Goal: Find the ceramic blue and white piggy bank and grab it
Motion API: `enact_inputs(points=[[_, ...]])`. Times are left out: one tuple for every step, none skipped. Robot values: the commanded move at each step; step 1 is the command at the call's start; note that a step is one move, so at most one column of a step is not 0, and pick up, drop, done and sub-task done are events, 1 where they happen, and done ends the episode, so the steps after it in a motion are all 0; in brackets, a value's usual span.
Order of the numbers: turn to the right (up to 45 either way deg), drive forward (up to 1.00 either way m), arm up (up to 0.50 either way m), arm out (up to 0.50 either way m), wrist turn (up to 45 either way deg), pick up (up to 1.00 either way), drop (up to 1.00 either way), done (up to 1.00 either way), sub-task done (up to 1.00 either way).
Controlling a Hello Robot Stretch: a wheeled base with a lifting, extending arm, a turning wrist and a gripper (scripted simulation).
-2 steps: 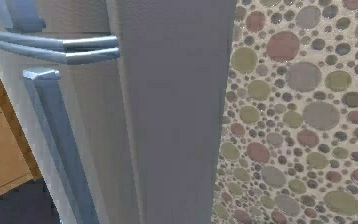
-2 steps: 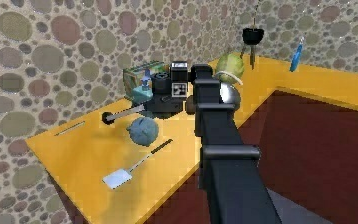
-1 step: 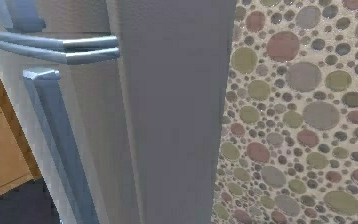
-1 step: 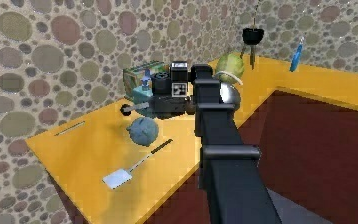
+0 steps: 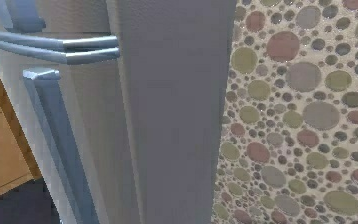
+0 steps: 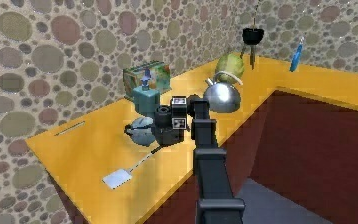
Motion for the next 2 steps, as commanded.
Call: enact_inputs(points=[[0.0, 0.0, 0.0, 0.0, 0.0, 1.0, 0.0, 0.0, 0.0], [0.0, 0.0, 0.08, 0.0, 0.0, 0.0, 0.0, 0.0, 0.0]])
